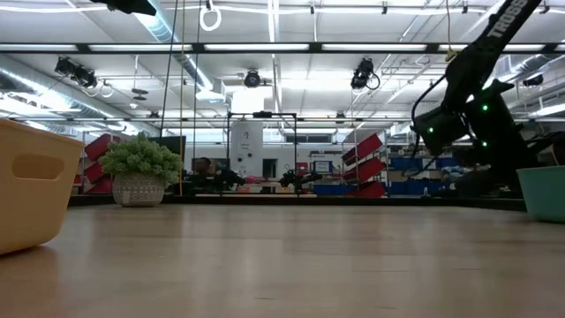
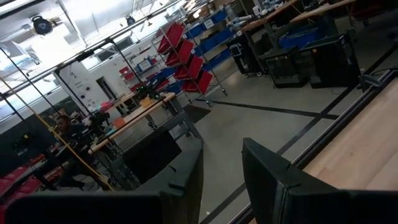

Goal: Sort batteries
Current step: Put the black battery into the yellow bin

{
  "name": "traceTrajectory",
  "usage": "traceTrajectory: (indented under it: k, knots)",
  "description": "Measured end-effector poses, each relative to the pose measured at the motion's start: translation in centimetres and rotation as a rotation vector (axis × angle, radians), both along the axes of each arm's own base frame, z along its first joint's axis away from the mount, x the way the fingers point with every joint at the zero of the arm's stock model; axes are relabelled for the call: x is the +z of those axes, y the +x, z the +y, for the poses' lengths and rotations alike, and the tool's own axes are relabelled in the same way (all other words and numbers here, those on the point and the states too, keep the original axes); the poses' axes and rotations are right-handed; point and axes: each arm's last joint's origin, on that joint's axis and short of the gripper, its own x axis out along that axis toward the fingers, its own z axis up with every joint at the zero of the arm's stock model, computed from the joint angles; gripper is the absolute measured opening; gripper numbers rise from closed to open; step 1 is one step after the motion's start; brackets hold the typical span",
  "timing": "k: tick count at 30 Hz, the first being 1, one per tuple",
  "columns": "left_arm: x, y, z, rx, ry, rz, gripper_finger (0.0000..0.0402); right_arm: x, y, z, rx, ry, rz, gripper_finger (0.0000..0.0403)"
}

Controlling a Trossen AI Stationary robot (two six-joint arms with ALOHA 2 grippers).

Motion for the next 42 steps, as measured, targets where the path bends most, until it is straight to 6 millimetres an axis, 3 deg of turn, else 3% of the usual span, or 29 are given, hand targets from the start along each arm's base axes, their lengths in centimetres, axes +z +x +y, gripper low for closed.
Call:
traceTrajectory:
  k: [5, 8, 13, 19, 21, 24, 26, 30, 33, 42]
  knots:
    - [0.0, 0.0, 0.0, 0.0, 0.0, 0.0, 0.0108, -1.2, 0.4, -0.2, 0.023, 0.044, 0.053, 0.0]
    - [0.0, 0.0, 0.0, 0.002, 0.001, 0.001, 0.0108, -1.0, 1.6, -0.1, 0.082, 0.028, -0.009, 0.0]
    - [0.0, 0.0, 0.0, 0.004, 0.001, 0.0, 0.0108, 2.0, 4.3, -0.4, 0.168, -0.093, -0.239, 0.0]
    - [0.0, 0.0, 0.0, 0.004, 0.001, 0.001, 0.0108, 4.1, 4.2, -0.6, 0.24, -0.152, -0.281, 0.0]
    - [0.0, 0.0, 0.0, 0.004, 0.001, 0.001, 0.0108, 4.1, 4.3, -1.1, 0.327, -0.134, -0.29, 0.0]
    - [0.0, 0.0, 0.0, 0.004, 0.001, 0.002, 0.0108, 3.9, 5.3, -1.4, 0.656, -0.005, -0.344, 0.001]
    - [0.0, 0.0, 0.0, 0.003, 0.002, 0.002, 0.0108, 4.0, 5.4, -1.3, 0.743, 0.037, -0.351, 0.0021]
    - [0.0, 0.0, 0.0, 0.003, -0.001, -0.004, 0.0108, 6.0, 4.7, -1.4, 0.561, 0.081, -0.348, 0.0044]
    - [0.1, 0.0, 0.0, -0.001, -0.006, -0.012, 0.0108, 6.5, 3.7, -0.1, 0.472, 0.211, -0.249, 0.0066]
    - [0.0, 0.0, 0.0, -0.003, -0.005, -0.008, 0.0108, 3.2, 1.3, 1.4, 0.326, 0.25, -0.144, 0.0156]
